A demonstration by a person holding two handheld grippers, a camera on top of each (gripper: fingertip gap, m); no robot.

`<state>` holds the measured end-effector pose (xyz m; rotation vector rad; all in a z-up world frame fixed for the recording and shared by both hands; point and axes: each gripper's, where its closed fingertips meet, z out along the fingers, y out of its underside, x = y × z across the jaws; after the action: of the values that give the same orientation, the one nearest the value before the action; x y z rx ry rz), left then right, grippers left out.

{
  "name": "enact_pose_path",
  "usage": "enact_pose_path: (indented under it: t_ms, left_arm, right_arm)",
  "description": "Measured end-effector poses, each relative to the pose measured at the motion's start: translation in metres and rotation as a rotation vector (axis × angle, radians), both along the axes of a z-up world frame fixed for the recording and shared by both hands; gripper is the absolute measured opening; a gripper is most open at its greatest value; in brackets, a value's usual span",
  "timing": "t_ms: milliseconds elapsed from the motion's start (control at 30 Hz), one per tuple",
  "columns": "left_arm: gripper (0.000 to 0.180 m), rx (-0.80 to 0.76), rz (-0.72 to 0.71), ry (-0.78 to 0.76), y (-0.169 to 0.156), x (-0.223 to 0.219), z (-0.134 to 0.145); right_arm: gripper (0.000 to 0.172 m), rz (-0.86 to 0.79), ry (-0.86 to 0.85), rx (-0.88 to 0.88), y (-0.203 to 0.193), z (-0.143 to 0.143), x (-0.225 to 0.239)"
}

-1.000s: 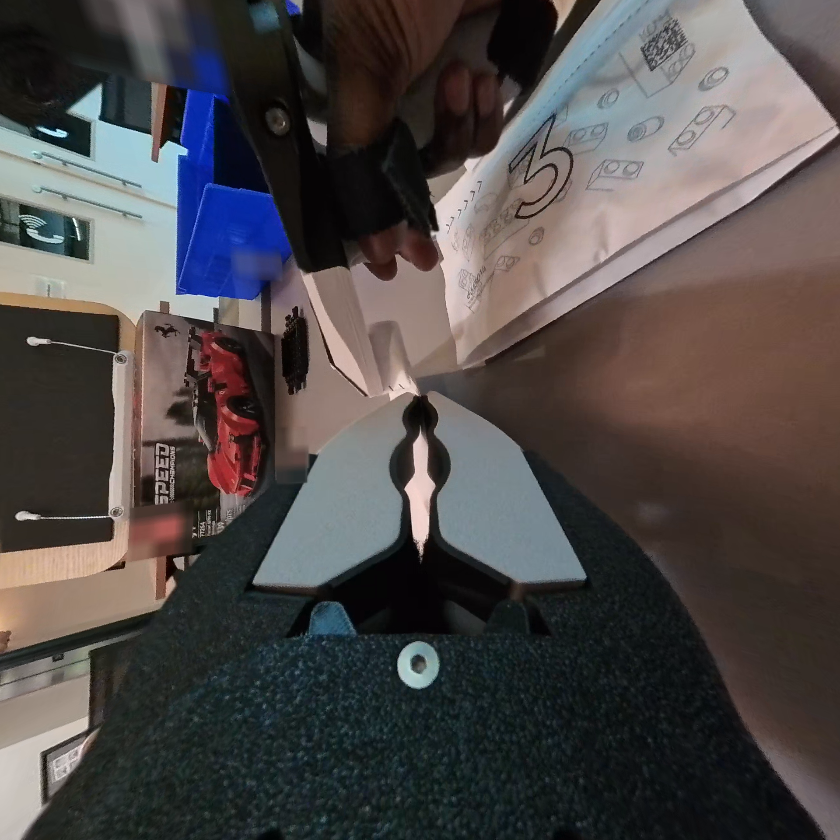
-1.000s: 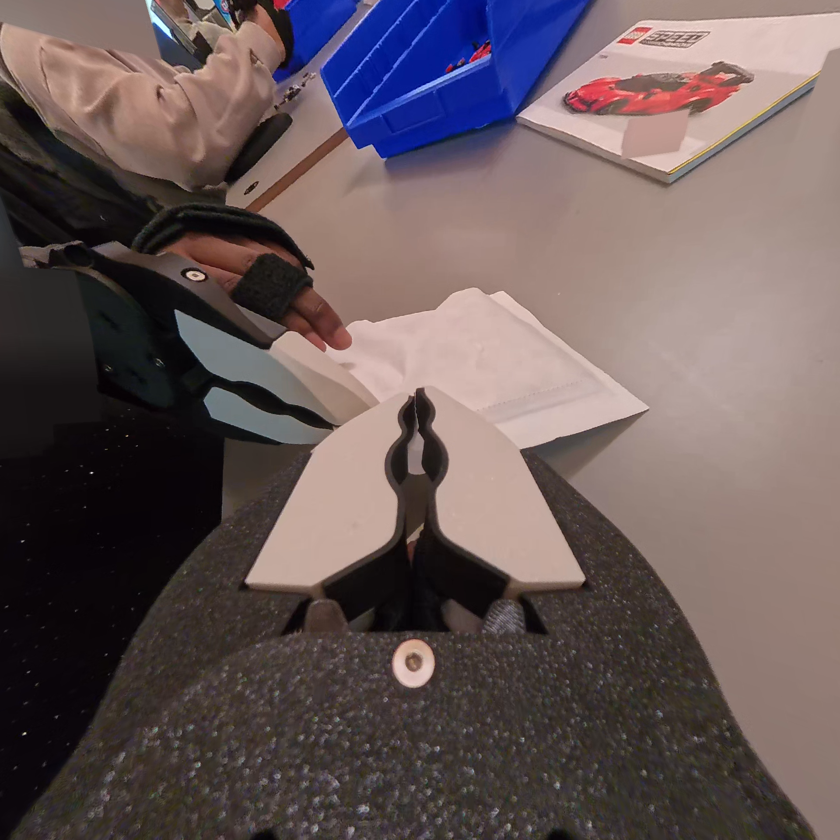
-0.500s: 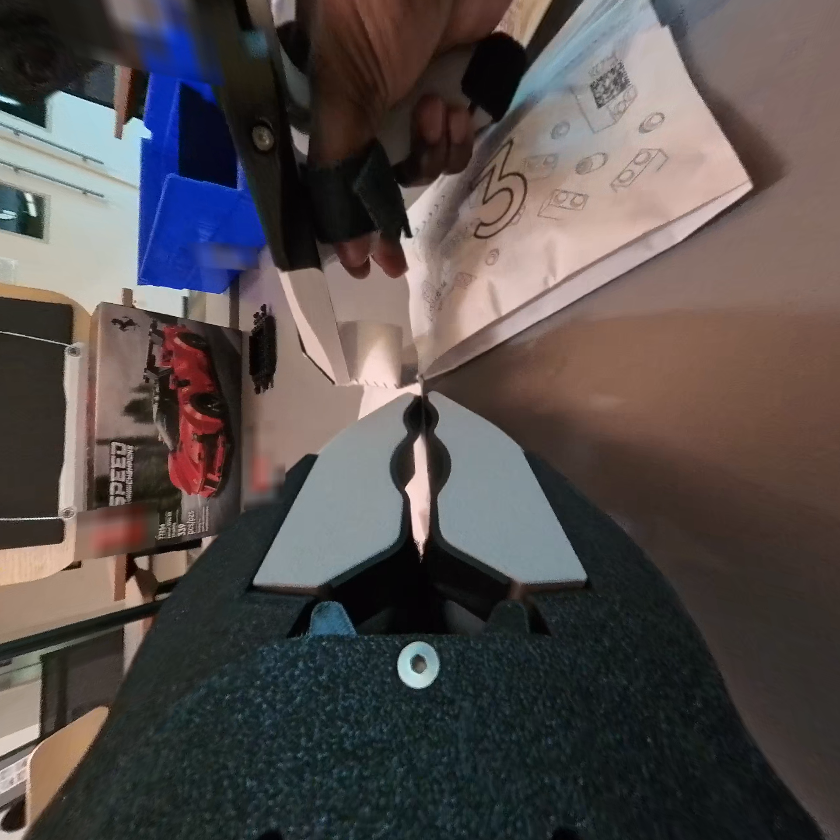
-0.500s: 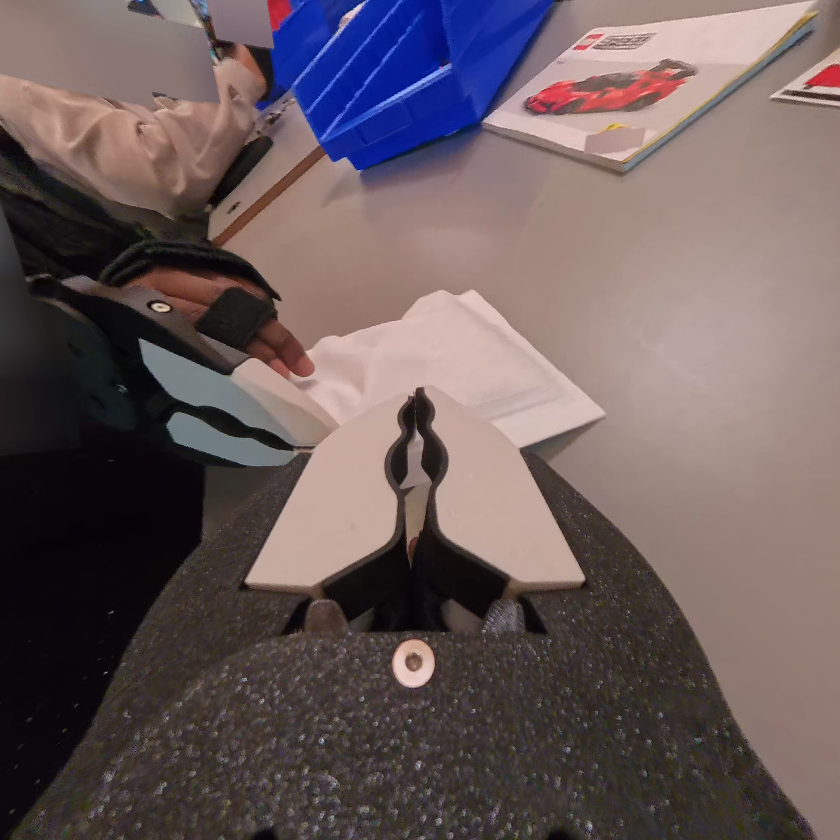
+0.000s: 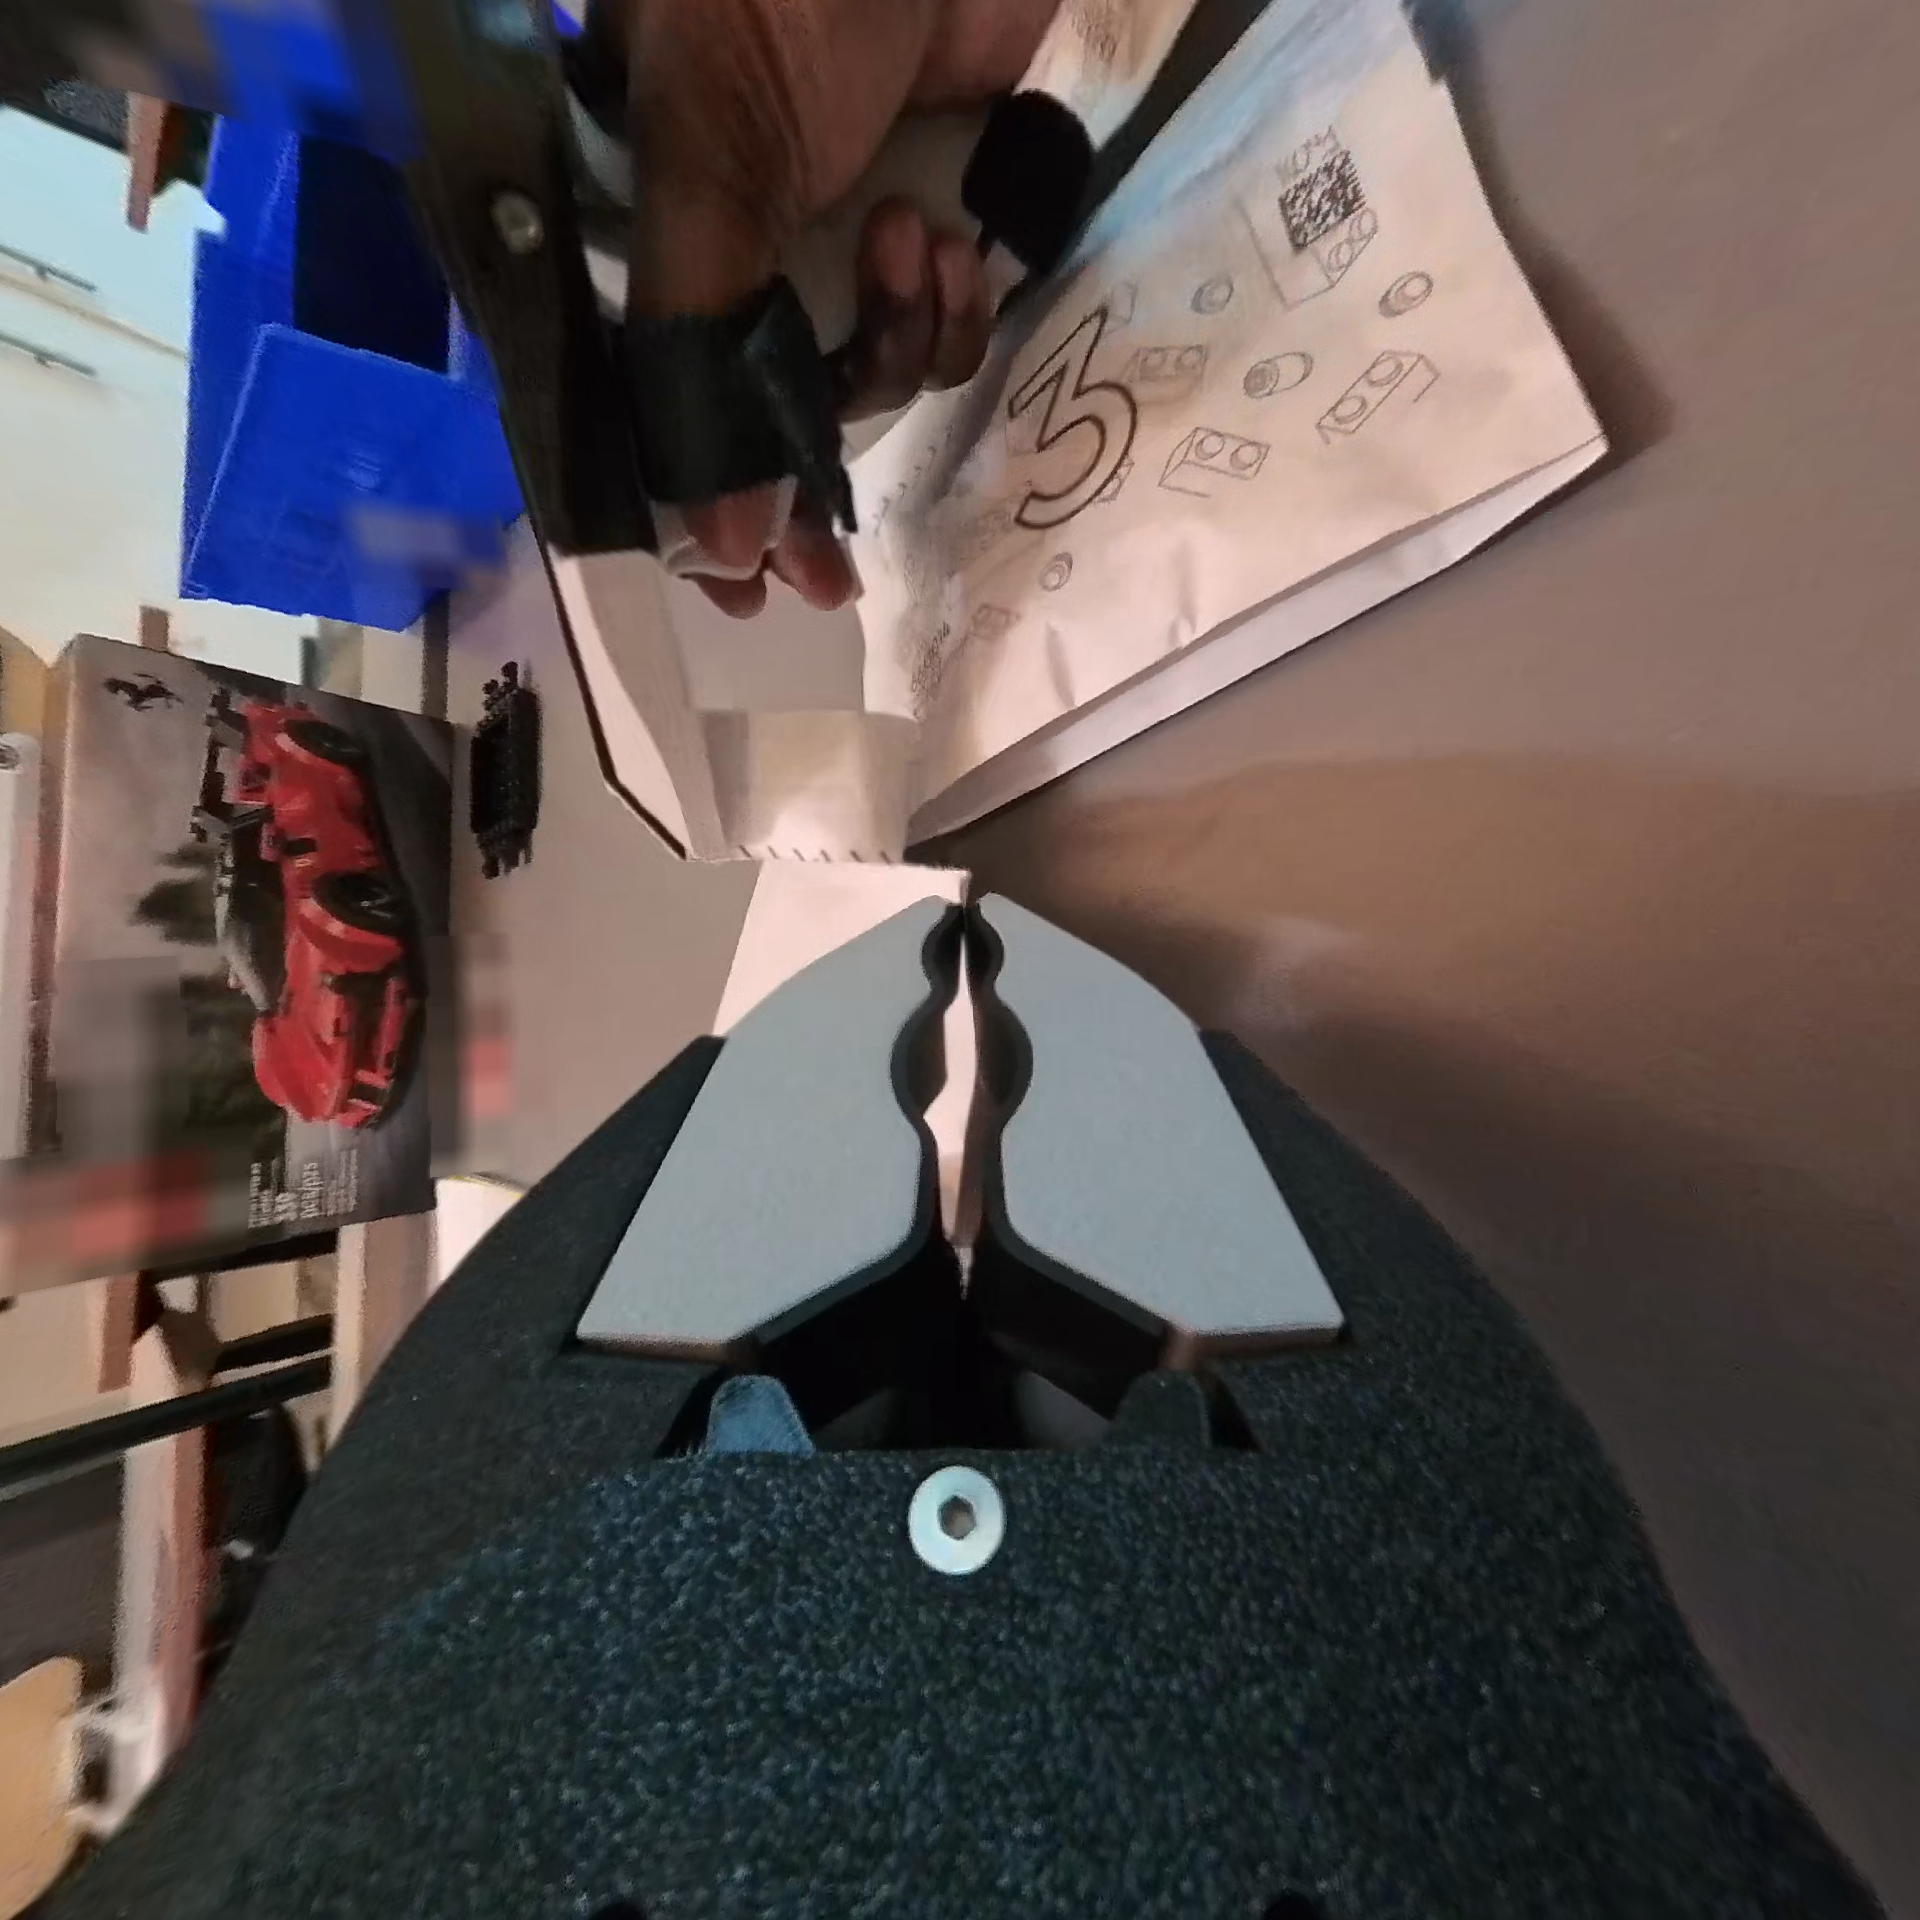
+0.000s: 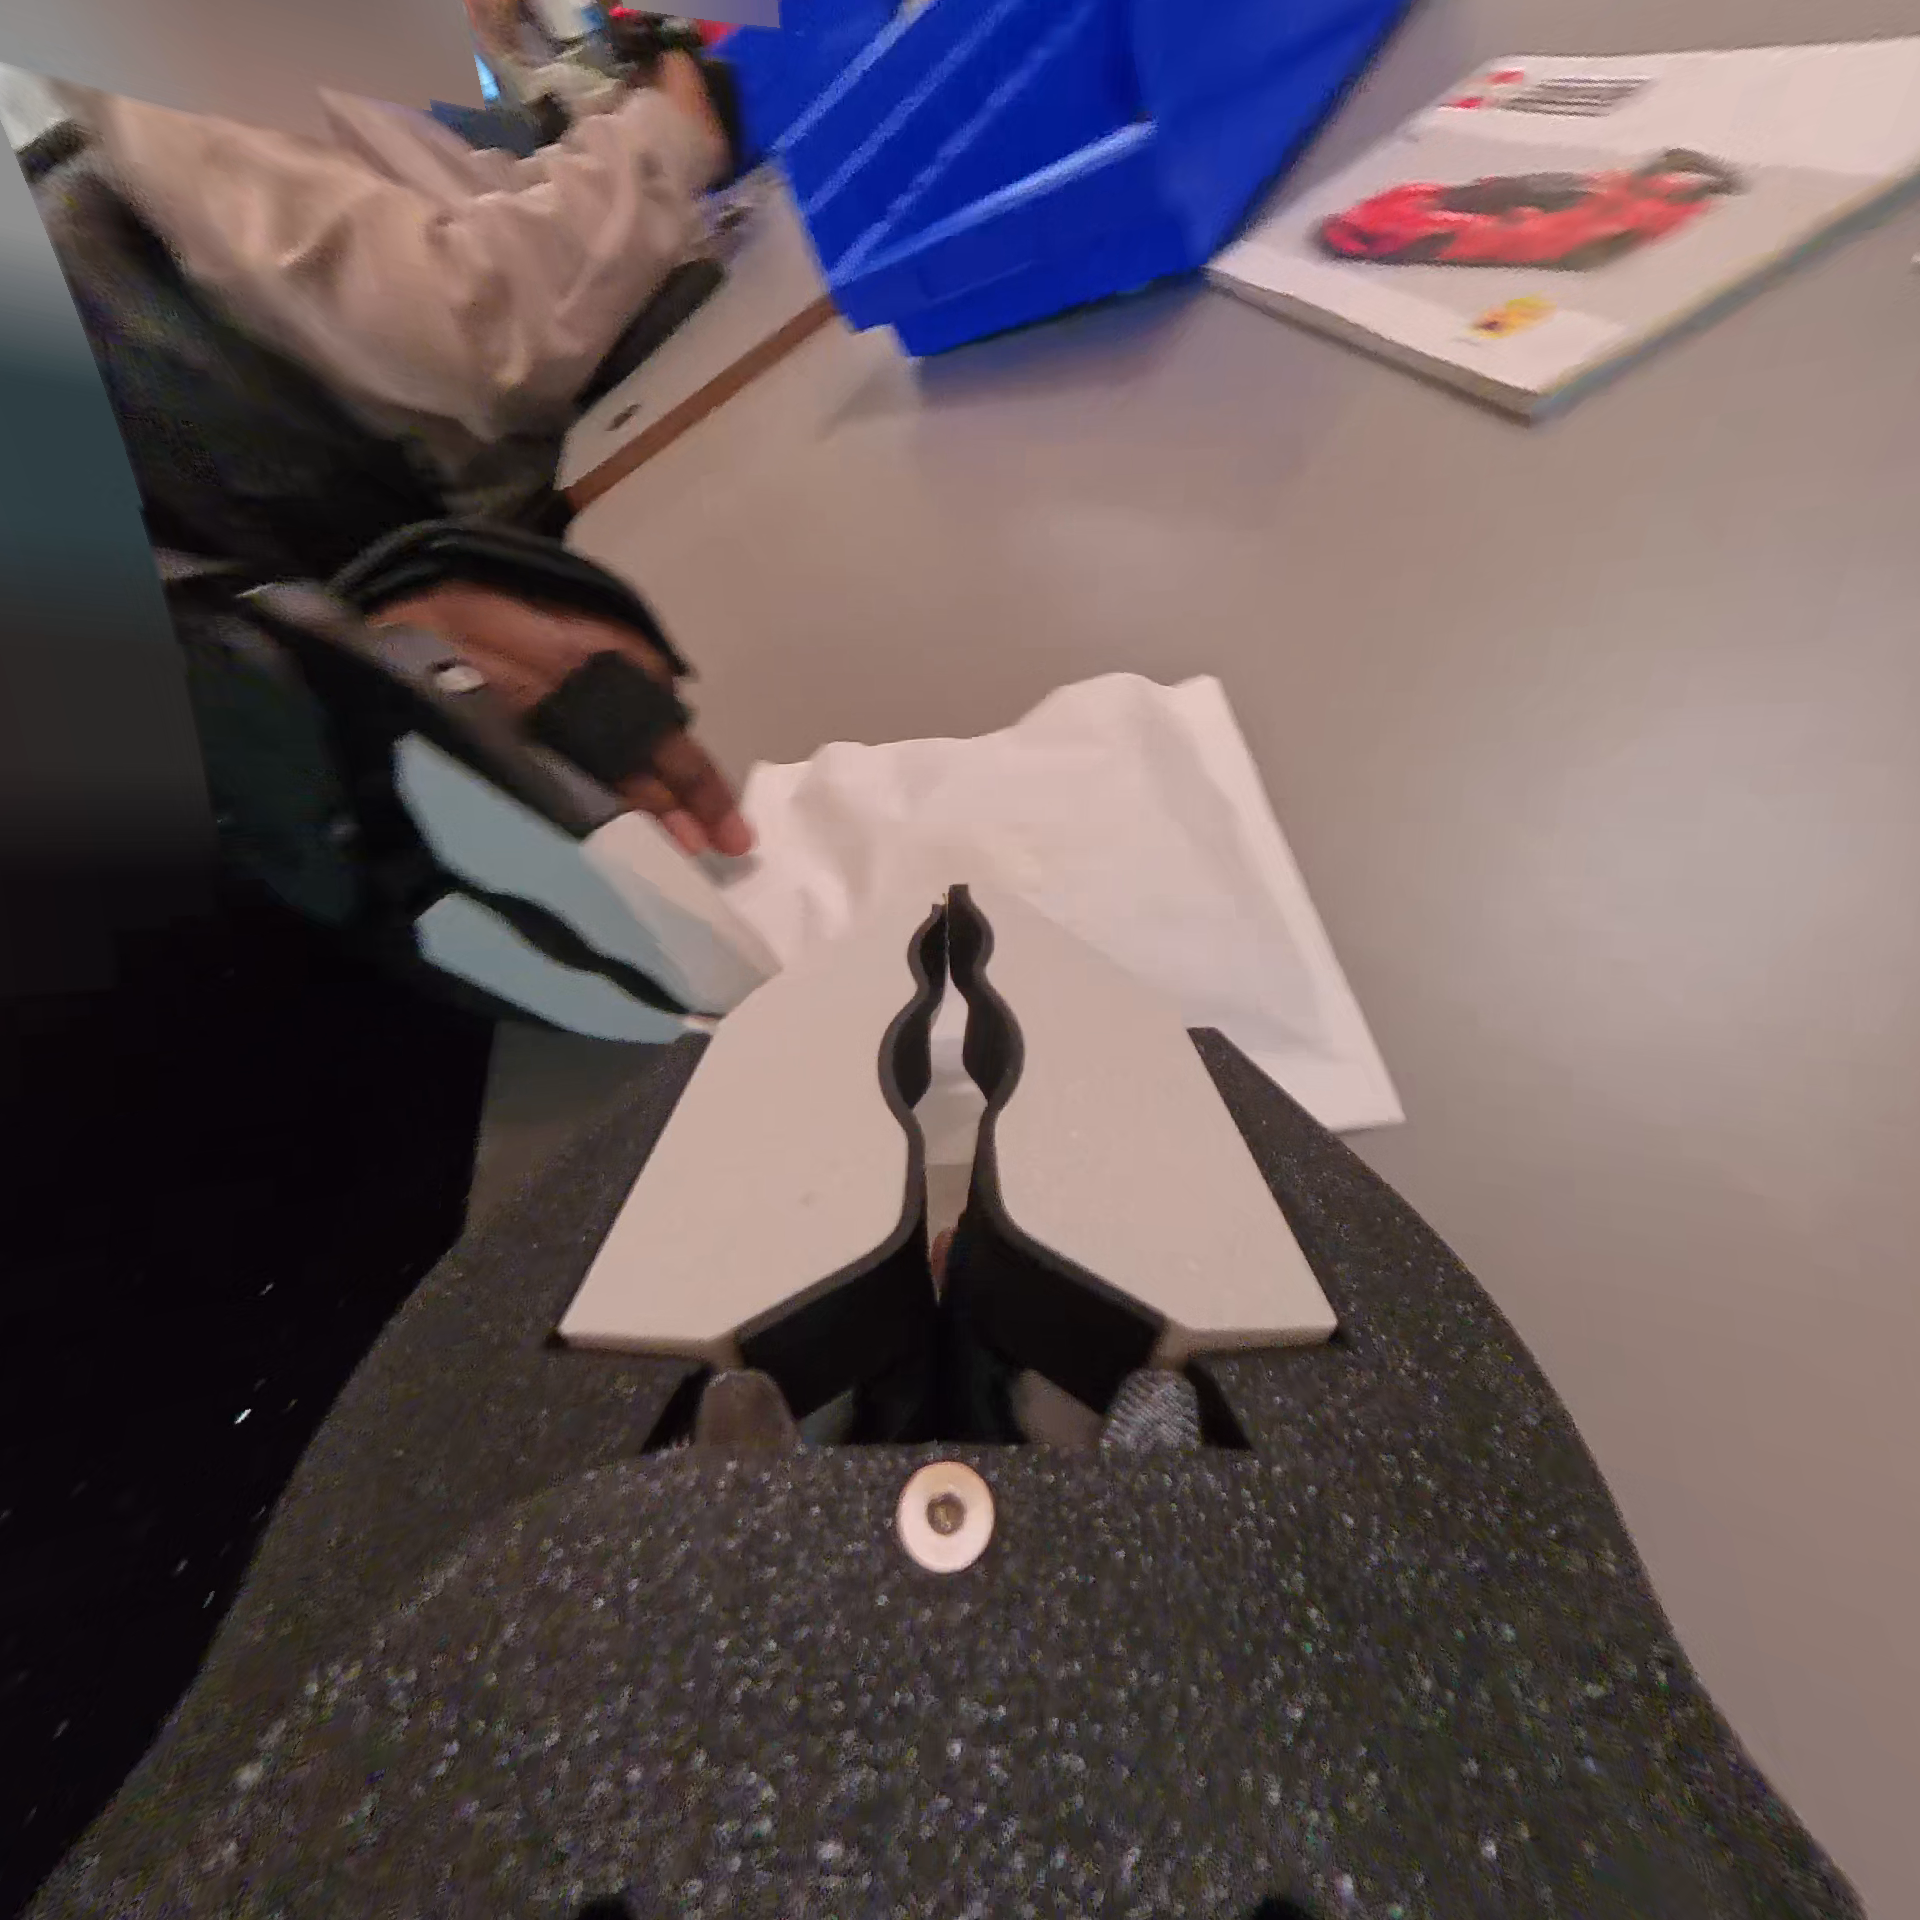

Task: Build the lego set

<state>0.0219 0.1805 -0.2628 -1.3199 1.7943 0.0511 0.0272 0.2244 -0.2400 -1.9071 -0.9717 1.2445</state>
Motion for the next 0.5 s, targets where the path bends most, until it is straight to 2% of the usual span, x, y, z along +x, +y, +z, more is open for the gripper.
enact_pose_path:
  t_ms: [33,67,133,200,267,333,400,500]
  left_arm:
    - [0.004,-0.033,-0.005,-0.036,-0.001,-0.001,0.004]
    - [0.017,-0.1,0.001,-0.083,0.0,-0.004,0.009]
    - [0.04,-0.324,0.026,-0.203,0.001,-0.013,0.021]
    - [0.035,-0.505,0.022,-0.325,0.006,-0.02,0.035]
    - [0.022,-0.529,0.01,-0.372,0.016,-0.016,0.042]
    - [0.016,-0.428,0.04,-0.321,0.029,-0.003,0.036]
    - [0.009,-0.365,0.011,-0.193,0.026,0.01,0.018]
    - [0.0,-0.435,-0.033,-0.029,0.012,0.016,-0.022]
  right_arm:
    - [0.0,0.025,0.002,0.025,-0.005,0.003,-0.001]
    - [0.0,0.049,-0.011,0.069,-0.01,0.005,-0.001]
    - [0.0,0.078,-0.043,0.173,-0.017,0.007,0.002]
    - [0.0,0.129,-0.081,0.262,-0.027,0.004,0.004]
    - [0.0,0.182,-0.107,0.317,-0.038,-0.001,0.002]
    - [0.0,0.219,-0.151,0.372,-0.047,-0.009,0.0]
    - [0.0,0.23,-0.192,0.433,-0.052,-0.013,0.0]
    - [0.0,0.204,-0.192,0.484,-0.055,-0.011,0.003]
